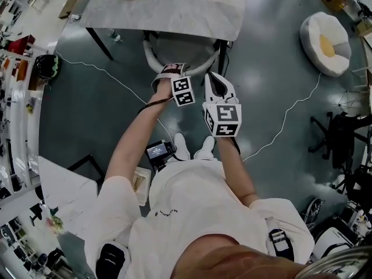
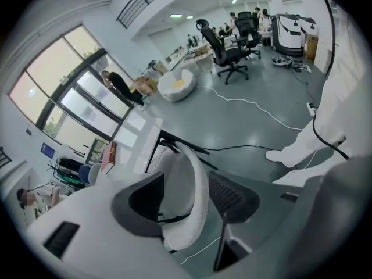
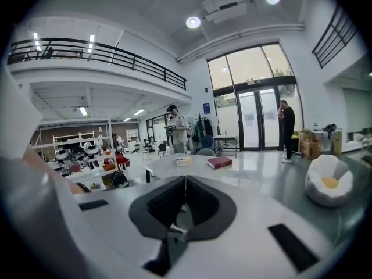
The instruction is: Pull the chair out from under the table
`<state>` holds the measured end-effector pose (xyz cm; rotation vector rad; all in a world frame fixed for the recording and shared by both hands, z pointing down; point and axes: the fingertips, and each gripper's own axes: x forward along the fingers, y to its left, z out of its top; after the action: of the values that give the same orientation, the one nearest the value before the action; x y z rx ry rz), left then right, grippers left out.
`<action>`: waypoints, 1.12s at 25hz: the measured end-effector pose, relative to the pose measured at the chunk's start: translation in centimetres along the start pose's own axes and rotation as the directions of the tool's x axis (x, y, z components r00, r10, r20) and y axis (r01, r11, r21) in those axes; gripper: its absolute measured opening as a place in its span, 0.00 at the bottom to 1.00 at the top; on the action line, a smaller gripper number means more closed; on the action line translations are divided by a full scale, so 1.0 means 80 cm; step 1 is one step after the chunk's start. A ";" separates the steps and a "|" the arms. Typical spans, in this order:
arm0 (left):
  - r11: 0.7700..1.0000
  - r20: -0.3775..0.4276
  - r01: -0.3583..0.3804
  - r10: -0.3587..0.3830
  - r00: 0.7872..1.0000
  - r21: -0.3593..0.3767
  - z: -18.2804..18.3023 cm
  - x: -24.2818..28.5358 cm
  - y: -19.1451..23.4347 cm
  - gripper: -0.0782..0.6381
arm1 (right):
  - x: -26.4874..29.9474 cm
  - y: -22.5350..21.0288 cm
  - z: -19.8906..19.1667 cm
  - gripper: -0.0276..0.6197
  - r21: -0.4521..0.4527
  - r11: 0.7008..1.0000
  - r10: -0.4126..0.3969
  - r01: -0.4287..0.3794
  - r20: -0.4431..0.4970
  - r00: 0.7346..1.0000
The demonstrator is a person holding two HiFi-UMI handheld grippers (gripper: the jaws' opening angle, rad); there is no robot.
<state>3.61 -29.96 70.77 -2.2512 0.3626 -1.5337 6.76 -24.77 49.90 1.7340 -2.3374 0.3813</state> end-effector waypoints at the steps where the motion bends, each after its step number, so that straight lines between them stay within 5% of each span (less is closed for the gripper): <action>1: 1.000 -0.007 0.013 -0.013 1.000 0.007 -0.002 0.006 -0.002 0.43 | 0.002 0.000 -0.002 0.06 0.000 1.000 0.000 0.000 -0.006 1.000; 28: 0.971 -0.212 0.211 -0.184 0.960 0.109 -0.090 0.146 -0.043 0.44 | 0.051 -0.013 -0.044 0.06 0.012 1.000 -0.002 0.003 -0.074 0.997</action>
<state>1.19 -33.04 84.33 -2.0893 0.0889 -1.8379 6.66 -27.61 54.57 1.6985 -2.2853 0.4529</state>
